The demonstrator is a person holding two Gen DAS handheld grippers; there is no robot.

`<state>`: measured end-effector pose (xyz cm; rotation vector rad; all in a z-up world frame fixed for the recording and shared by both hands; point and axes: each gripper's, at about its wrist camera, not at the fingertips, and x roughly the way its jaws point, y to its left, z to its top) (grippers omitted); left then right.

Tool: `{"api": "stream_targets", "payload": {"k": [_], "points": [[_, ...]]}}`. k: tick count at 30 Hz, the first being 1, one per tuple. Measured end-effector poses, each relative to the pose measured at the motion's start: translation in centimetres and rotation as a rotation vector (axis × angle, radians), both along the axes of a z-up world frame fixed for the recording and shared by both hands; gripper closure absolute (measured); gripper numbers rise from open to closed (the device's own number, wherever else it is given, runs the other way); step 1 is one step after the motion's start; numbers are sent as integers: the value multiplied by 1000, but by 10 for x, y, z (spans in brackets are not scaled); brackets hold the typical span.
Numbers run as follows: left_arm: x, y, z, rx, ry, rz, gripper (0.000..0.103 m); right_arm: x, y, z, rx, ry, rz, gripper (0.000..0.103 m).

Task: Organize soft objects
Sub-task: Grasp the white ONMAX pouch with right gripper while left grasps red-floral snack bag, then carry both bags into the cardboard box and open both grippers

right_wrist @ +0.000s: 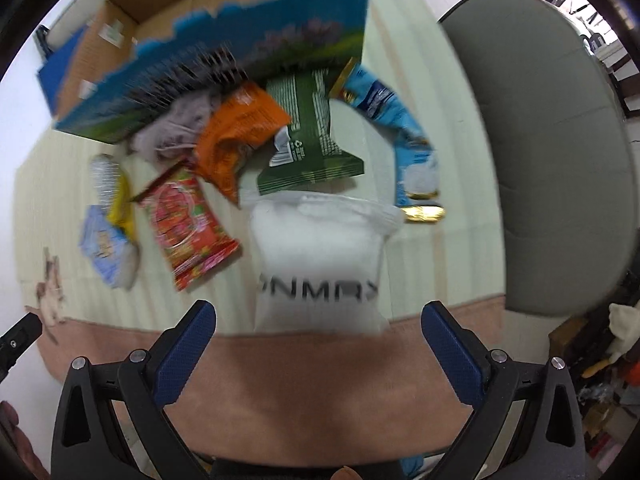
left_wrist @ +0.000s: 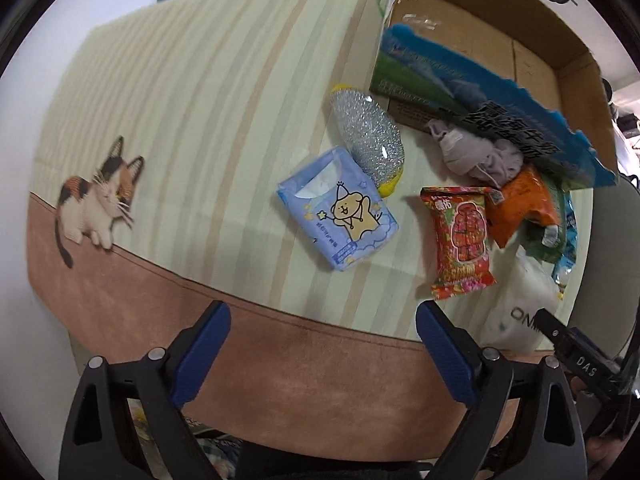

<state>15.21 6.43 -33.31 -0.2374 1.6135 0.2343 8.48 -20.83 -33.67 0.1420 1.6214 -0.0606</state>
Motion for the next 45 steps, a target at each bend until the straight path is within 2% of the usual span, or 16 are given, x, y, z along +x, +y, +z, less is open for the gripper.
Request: {"api": "stream_targets", "payload": {"k": [1, 3, 9, 11, 12, 13, 16, 18, 20, 21, 24, 29, 31, 36, 41, 45], "points": [[5, -1, -6, -15, 7, 4, 17, 2, 3, -6, 0, 17, -1, 0], [16, -10, -21, -61, 30, -3, 21, 7, 8, -18, -4, 45, -2, 0], [48, -57, -57, -192, 112, -60, 21, 18, 17, -58, -37, 118, 1, 0], [57, -74, -71, -208, 138, -74, 21, 18, 18, -67, -30, 125, -8, 0], [60, -80, -76, -217, 147, -77, 21, 17, 16, -68, -42, 122, -19, 5], [65, -86, -82, -222, 154, -79, 21, 17, 15, -68, -52, 117, -25, 19], [74, -110, -99, -218, 165, -105, 21, 10, 4, -67, -11, 112, -46, 23], [78, -130, -110, -175, 176, -149, 21, 7, 2, -67, -10, 126, -49, 23], [79, -142, -118, -140, 182, -171, 44, 8, -1, -66, -9, 140, -53, 21], [77, -147, -121, -125, 190, -183, 52, 8, -2, -67, -6, 143, -57, 20], [69, -157, -110, -83, 153, -224, 58, 5, -9, -72, -2, 165, -69, 20], [28, -163, -91, -47, 138, -284, 59, -3, -16, -73, 10, 157, -58, 22], [13, -162, -85, -47, 133, -290, 59, -10, -15, -70, 37, 157, -65, 27], [-23, -161, -55, -97, 103, -283, 60, -32, -11, -54, 92, 137, -60, 30], [-40, -164, 16, -204, -9, -298, 60, -53, -15, -8, 186, 81, -79, 30], [-11, -159, 98, -285, -122, -350, 60, -48, -10, 47, 241, 6, -66, 30]]}}
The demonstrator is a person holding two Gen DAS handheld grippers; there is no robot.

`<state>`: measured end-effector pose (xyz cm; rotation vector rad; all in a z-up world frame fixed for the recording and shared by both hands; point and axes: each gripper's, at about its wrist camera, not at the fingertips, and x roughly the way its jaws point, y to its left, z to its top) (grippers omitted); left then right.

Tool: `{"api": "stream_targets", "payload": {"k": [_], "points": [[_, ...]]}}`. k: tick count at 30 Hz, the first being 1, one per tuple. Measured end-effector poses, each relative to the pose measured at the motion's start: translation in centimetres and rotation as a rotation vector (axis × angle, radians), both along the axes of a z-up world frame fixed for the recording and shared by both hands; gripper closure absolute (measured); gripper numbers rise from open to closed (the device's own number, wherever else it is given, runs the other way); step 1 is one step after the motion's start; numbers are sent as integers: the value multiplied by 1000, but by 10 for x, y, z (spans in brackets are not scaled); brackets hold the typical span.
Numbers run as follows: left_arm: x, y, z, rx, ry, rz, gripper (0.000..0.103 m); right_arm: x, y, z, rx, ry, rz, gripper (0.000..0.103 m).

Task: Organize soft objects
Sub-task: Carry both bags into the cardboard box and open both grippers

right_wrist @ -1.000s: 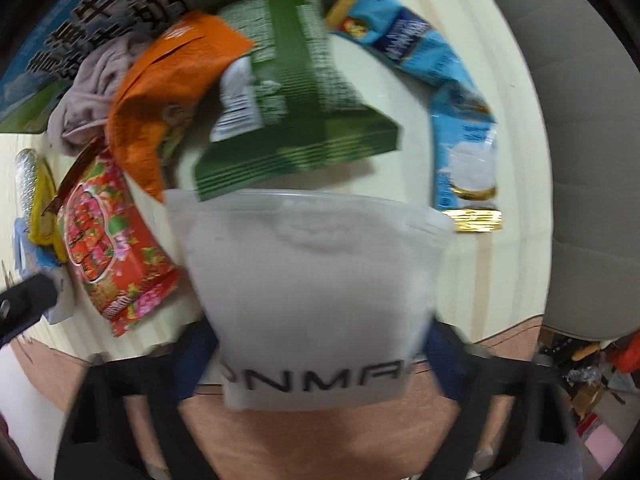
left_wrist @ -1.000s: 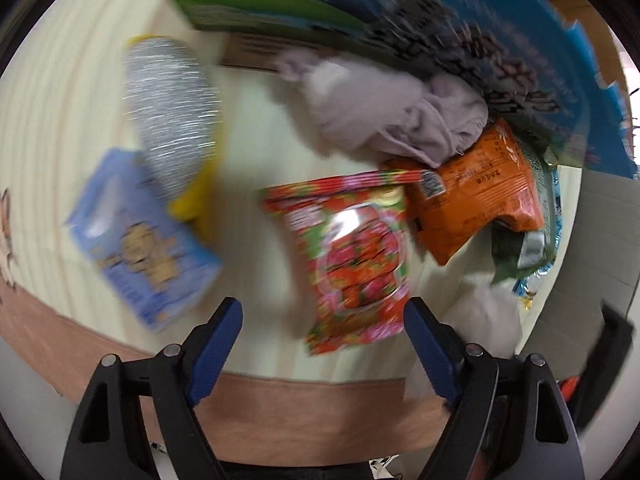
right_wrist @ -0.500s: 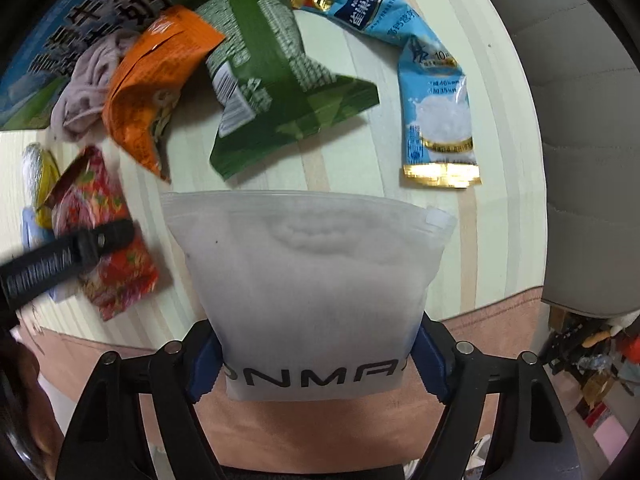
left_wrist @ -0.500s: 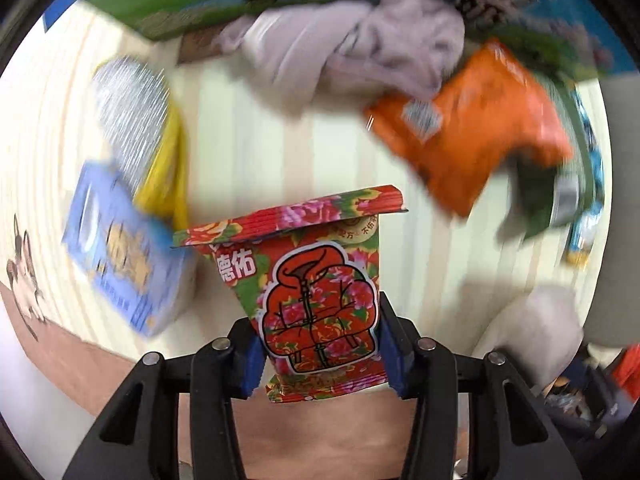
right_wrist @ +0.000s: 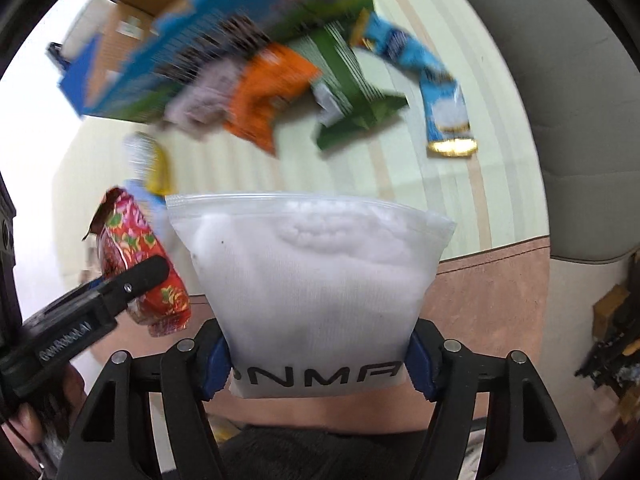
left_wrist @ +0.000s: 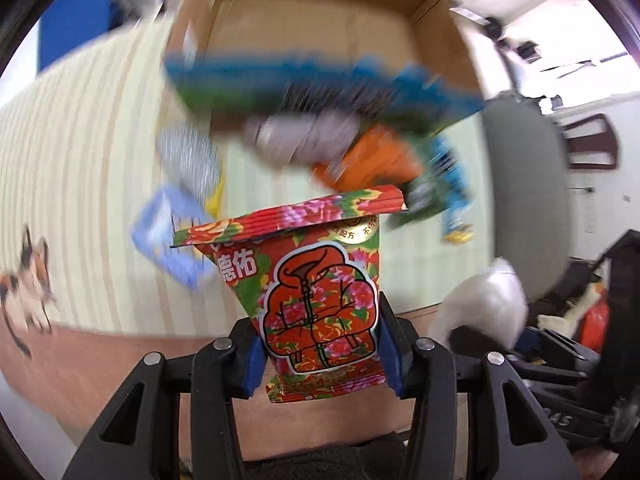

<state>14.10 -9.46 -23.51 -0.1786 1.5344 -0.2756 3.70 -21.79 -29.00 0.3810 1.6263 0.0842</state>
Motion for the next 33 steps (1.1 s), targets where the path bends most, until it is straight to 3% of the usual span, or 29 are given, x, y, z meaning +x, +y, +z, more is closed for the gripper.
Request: {"api": "stream_targets", "payload": {"k": [6, 8, 11, 13, 14, 19, 26, 33], "points": [[69, 42, 106, -19, -107, -85, 60, 65, 15, 67, -17, -154, 65, 30], [107, 42, 117, 12, -137, -95, 60, 96, 22, 83, -46, -197, 89, 30], [154, 41, 109, 31, -117, -90, 60, 148, 22, 89, -103, -241, 125, 30], [188, 45, 84, 48, -87, -79, 60, 182, 21, 82, -123, -243, 147, 30], [202, 51, 60, 51, -78, -77, 60, 202, 30, 95, -124, -241, 156, 30], [293, 56, -11, 59, 23, -59, 59, 289, 27, 58, -135, -199, 207, 30], [349, 40, -79, 52, 143, -114, 59, 365, 30, -2, -123, -142, 247, 30], [377, 40, -110, 37, 180, -117, 59, 403, 35, -43, -126, -105, 265, 29]]}}
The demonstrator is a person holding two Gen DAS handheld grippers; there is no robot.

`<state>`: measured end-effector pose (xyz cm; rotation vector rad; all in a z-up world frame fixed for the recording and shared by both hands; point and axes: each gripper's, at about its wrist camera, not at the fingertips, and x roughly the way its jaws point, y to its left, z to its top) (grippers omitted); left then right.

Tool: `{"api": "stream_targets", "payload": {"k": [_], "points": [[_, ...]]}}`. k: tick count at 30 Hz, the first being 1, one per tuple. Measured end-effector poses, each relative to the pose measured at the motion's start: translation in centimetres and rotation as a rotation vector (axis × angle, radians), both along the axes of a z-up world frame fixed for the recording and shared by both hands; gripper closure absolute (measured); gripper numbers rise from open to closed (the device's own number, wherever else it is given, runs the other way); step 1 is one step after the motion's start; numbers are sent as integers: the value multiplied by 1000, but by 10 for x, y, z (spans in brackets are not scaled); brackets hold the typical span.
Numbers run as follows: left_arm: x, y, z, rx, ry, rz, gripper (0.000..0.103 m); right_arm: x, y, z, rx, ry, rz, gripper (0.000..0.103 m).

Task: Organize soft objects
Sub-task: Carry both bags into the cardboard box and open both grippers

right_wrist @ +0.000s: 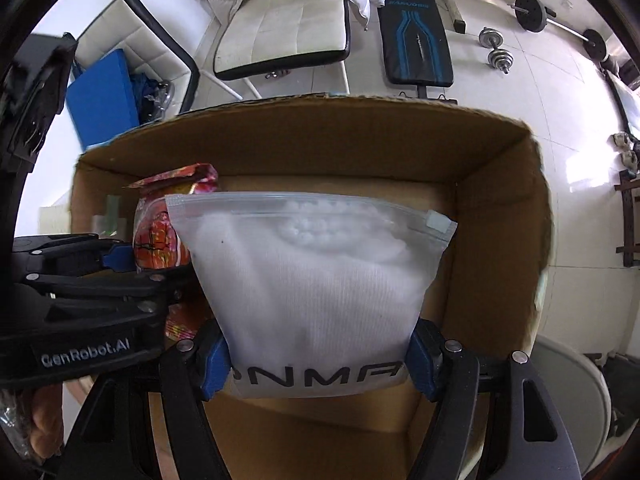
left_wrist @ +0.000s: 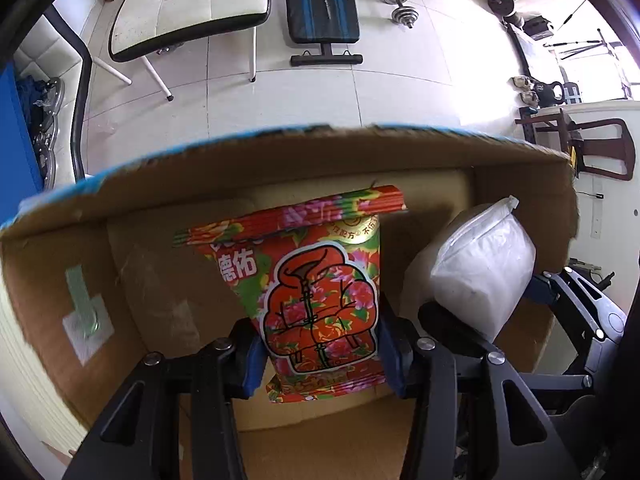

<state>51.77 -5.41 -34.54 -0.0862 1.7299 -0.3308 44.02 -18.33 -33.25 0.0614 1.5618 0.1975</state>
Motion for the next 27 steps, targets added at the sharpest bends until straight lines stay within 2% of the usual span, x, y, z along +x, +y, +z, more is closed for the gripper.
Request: {"api": "stream_targets", "payload": {"k": [4, 6, 8, 10, 12, 13, 15, 22, 27], "points": [[2, -1, 3, 5, 3, 5, 59, 13, 2, -12, -19, 6, -4, 29], [3, 2, 0, -3, 23, 38, 58, 17, 2, -14, -24, 7, -11, 27], [6, 5, 1, -18, 28, 70, 52, 22, 2, -17, -33, 3, -25, 26], [5, 10, 5, -6, 16, 88, 24, 25, 3, -18, -21, 10, -34, 20], [3, 15, 14, 44, -23, 93, 10, 25, 6, -14, -6, 7, -38, 12], [2, 18, 16, 55, -35, 91, 7, 24, 8, -11, -15, -1, -38, 9], [-1, 24, 24, 87, -64, 94, 6, 23, 12, -5, -34, -8, -21, 0], [-29, 42, 63, 134, -168, 97, 3, 1, 18, 27, -127, -75, -5, 0], [-67, 45, 97, 162, -250, 89, 2, -28, 10, 49, -109, -86, -60, 0]]}}
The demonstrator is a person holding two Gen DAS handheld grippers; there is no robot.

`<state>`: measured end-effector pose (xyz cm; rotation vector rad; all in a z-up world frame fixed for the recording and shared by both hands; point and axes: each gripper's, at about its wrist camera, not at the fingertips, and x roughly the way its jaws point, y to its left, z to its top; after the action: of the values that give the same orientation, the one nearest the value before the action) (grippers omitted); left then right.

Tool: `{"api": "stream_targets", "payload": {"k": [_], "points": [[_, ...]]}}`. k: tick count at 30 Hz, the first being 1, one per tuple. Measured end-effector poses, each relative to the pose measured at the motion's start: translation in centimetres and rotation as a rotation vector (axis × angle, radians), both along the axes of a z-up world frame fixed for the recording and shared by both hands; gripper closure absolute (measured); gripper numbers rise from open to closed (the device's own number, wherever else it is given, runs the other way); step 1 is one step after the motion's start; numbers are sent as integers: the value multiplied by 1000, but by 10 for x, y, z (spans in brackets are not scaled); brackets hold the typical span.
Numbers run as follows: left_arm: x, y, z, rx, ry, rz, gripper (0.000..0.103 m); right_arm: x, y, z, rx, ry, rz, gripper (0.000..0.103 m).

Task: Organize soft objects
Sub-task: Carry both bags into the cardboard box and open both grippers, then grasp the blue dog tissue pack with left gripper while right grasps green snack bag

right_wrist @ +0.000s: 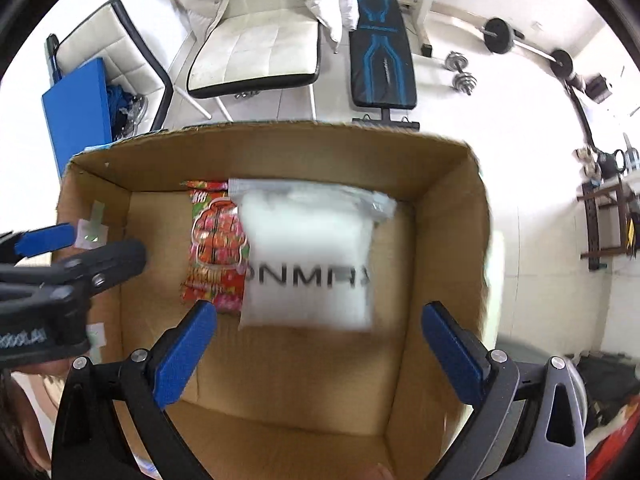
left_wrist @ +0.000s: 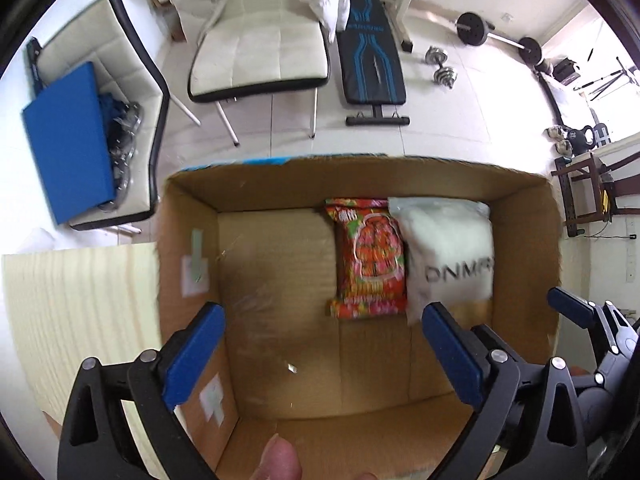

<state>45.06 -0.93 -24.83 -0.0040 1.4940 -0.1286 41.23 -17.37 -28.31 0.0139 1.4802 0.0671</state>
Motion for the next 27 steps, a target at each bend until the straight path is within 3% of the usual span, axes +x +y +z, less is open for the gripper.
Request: {"api": "stream_targets", "payload": {"k": [9, 13, 16, 18, 21, 26, 27], "points": [[-65, 7, 71, 18, -152, 17, 2, -64, 3, 49, 35, -57, -5, 0], [-100, 24, 108, 28, -246, 58, 2, -100, 5, 94, 59, -218, 6, 0], [-133, 51, 117, 3, -245, 130, 2, -129, 5, 112, 72, -262, 10, 0], [-157, 73, 112, -40, -217, 192, 2, -148, 2, 112, 85, -246, -11, 0], [-201, 109, 73, -101, -92, 294, 2, -182, -8, 95, 96, -217, -39, 0], [-253, 142, -34, -188, 228, 444, 7, -228, -32, 35, 145, -81, -108, 0], [-260, 148, -46, -209, 253, 479, 7, -236, -37, 20, 144, -48, -130, 0]]}}
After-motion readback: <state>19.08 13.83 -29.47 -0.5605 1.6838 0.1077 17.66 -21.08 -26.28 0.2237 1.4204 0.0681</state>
